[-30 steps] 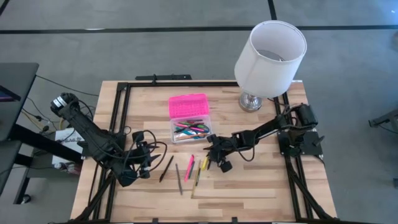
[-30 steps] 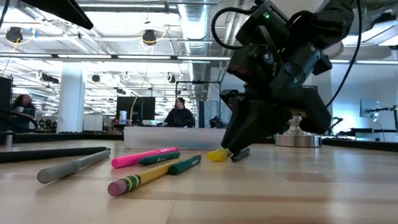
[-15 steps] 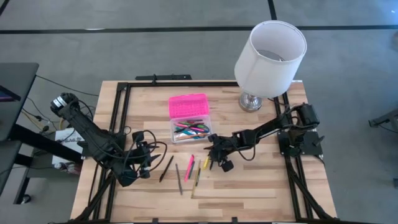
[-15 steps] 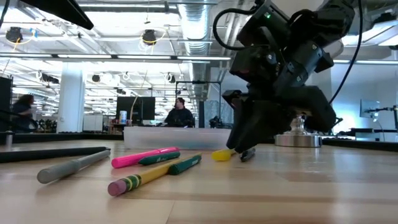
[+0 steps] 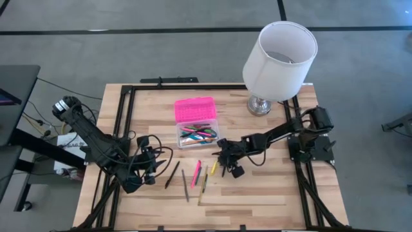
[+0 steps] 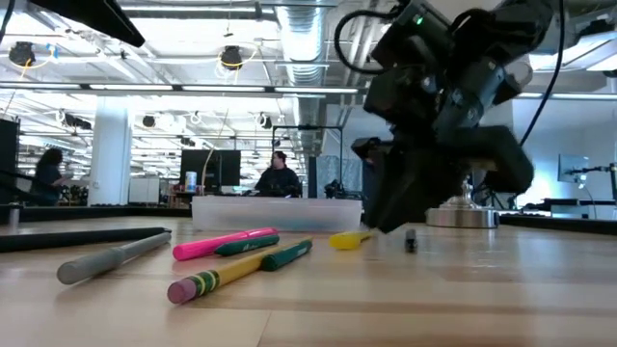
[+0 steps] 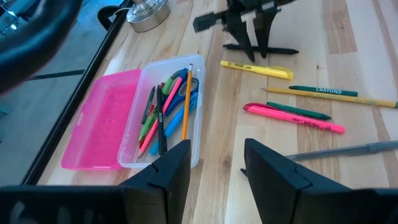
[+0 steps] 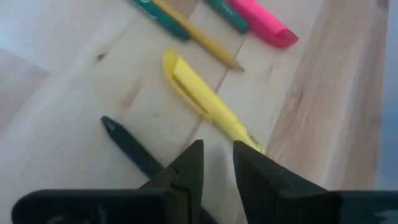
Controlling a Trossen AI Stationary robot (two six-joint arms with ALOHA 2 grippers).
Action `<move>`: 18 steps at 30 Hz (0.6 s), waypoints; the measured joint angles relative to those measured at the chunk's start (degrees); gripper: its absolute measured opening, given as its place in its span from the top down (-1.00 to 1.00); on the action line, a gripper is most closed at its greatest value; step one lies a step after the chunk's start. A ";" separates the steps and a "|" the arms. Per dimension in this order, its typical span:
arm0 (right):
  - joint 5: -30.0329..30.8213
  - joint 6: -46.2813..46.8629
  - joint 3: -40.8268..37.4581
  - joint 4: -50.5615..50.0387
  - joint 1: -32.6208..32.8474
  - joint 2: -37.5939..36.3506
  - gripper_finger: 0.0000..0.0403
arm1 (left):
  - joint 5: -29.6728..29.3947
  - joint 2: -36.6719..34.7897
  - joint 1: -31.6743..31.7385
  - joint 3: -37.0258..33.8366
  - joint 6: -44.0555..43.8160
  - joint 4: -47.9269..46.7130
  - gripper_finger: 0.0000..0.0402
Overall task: Pick & place school supplies into a supply box
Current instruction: Put the right black pen into the pink supply box
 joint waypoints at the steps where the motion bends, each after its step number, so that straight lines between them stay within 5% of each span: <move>1: -0.01 0.32 0.00 -0.91 0.02 -0.95 0.59 | 0.02 0.00 0.00 0.00 0.00 -0.19 0.28; 9: 2.72 4.22 0.04 -8.64 0.73 -7.01 0.59 | 0.15 0.00 0.00 0.00 -0.81 -0.63 0.28; 18: 2.39 8.04 0.00 -13.27 0.78 -5.21 0.59 | 0.24 0.00 -0.02 -0.02 -0.99 -0.67 0.28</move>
